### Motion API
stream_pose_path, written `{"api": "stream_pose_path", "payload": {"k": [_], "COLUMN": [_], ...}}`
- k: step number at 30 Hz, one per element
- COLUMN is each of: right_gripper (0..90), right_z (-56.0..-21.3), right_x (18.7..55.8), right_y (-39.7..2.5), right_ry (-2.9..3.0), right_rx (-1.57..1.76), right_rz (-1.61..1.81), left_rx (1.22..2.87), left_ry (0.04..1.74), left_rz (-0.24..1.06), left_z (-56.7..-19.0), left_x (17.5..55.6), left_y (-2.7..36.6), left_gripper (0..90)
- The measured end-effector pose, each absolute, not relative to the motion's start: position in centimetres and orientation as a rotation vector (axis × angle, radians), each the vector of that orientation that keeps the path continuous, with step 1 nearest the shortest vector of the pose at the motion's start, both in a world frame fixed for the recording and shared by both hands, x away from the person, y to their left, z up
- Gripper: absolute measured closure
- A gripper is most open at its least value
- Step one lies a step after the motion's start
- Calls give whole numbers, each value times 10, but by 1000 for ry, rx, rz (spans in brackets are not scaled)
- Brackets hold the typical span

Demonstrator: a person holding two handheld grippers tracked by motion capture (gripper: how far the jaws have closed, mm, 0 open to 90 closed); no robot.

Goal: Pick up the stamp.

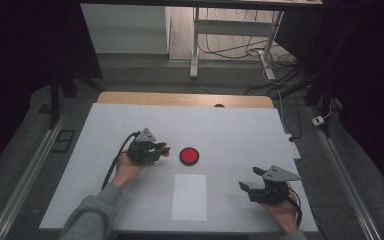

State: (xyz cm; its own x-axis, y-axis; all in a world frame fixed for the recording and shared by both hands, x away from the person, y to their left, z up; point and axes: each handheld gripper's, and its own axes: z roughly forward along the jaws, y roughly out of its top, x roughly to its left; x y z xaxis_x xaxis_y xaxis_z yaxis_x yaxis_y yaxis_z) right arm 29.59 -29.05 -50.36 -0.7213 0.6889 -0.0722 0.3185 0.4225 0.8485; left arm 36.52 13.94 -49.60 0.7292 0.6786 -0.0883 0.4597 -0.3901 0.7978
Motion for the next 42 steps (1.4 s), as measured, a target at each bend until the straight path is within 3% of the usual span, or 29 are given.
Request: {"api": "stream_pose_path", "payload": {"k": [15, 42], "right_gripper": [233, 233], "right_z": [-505, -503], "right_x": [299, 294], "right_y": [-289, -284], "right_ry": [2268, 2279], "right_rx": [867, 836], "right_rz": [1222, 1211], "left_rx": [1968, 1948], "left_ry": [823, 724], "left_rz": [296, 274], "left_z": [-473, -447], "left_x": [352, 332], "left_y": [154, 136], "left_gripper": [720, 720]}}
